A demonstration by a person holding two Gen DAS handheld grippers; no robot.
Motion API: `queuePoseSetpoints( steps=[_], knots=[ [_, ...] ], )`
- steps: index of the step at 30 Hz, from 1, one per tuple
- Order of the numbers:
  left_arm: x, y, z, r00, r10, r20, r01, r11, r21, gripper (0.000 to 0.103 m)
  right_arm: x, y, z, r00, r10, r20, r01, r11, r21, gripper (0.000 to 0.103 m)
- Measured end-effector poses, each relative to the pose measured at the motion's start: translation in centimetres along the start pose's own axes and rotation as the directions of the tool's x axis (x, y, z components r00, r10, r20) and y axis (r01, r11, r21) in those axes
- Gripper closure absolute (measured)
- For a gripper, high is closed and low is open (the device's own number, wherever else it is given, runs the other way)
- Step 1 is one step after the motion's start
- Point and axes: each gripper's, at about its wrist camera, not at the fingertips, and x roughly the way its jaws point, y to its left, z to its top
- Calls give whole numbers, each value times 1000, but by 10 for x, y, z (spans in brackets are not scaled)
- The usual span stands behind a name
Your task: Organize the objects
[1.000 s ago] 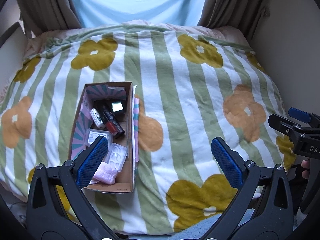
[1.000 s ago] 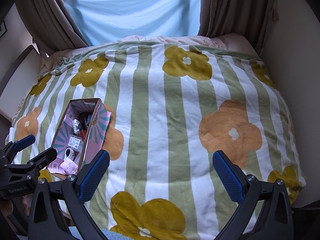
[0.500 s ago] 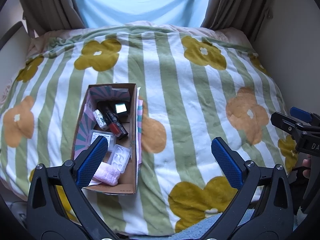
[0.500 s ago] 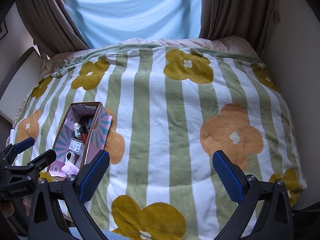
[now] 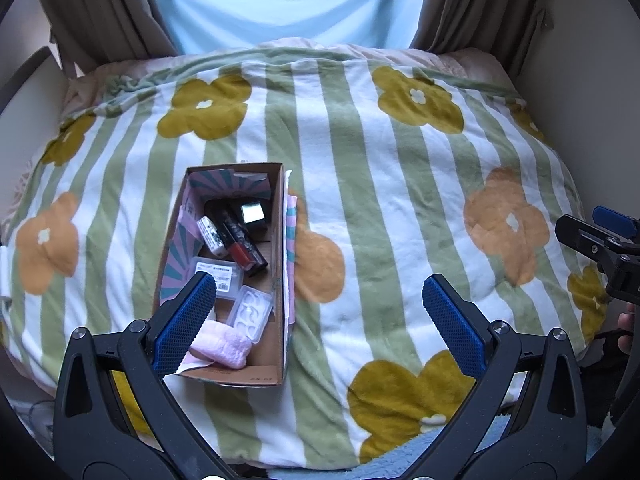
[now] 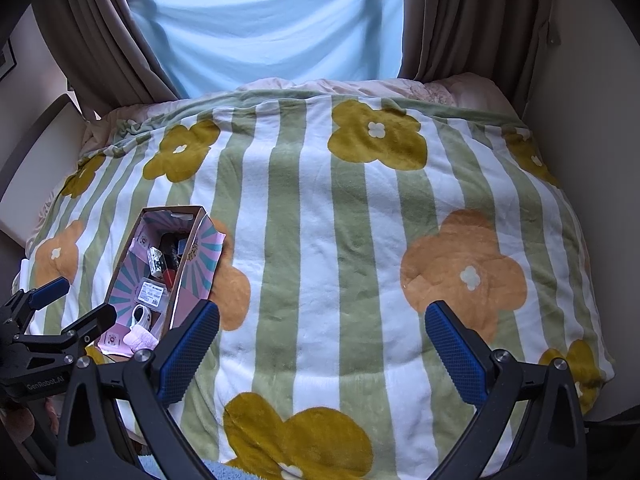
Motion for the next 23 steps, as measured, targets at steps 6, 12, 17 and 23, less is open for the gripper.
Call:
queuePoseSetpoints(
  steps=[6, 12, 17, 23],
  knots=[
    [-1, -1, 0, 1000, 1, -7, -1, 1000, 2, 0, 0, -1, 3, 1000, 3, 5, -3, 1000, 0, 1],
    [1, -1, -3, 1000, -7, -16, 6, 1000, -16, 0, -2, -1, 8, 1000, 1, 10, -1, 1000, 0, 1],
    [0, -4, -6, 1000, -12, 1, 12, 1000, -26, 0, -2, 0, 7, 1000, 2, 7, -2, 1000, -1, 1],
    [1, -5, -7, 999, 40, 9, -40, 998, -43, 0, 2, -4, 7, 1000, 6, -10, -6, 1000, 0, 1]
  ],
)
